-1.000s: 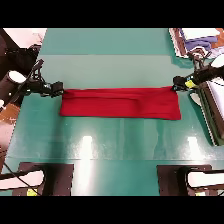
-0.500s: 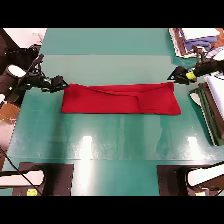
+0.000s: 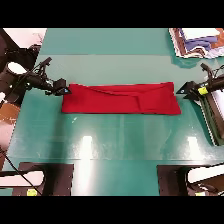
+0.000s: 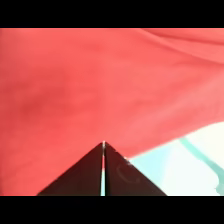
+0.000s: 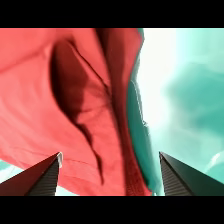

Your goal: Fold the shirts.

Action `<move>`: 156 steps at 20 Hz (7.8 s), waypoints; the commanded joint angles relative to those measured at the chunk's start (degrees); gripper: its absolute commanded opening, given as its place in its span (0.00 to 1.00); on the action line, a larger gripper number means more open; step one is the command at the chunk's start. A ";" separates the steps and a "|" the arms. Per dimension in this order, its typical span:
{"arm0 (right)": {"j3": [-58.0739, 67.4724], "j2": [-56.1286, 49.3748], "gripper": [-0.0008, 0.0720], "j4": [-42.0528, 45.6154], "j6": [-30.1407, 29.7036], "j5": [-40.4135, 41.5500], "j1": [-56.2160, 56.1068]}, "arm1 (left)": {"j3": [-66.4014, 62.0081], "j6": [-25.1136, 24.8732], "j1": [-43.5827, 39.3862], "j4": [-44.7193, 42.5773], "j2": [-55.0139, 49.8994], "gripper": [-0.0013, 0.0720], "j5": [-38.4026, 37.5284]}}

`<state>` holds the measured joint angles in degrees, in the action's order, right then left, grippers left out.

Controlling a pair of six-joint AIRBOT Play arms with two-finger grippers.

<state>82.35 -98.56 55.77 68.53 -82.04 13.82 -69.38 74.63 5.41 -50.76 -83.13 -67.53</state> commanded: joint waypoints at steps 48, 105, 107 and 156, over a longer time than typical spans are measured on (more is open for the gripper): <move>36.22 2.21 0.03 -15.78 9.09 -4.85 -33.24 | -27.87 5.92 -37.11 -2.27 -27.98 0.05 7.76; -11.56 17.81 0.65 -14.21 -3.91 21.84 -31.58 | 14.01 -0.11 -14.86 -9.99 7.87 0.05 6.58; -11.56 17.81 0.65 -14.19 -3.45 21.88 -31.56 | 10.16 -0.07 -12.83 -18.38 9.01 0.05 0.44; 16.76 7.15 0.03 -7.63 11.63 8.28 -9.42 | 0.17 -2.45 -18.82 -5.44 13.38 0.06 2.49</move>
<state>98.98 -96.64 42.89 77.73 -70.72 -6.31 -69.14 71.85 -9.91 -57.39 -69.76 -67.68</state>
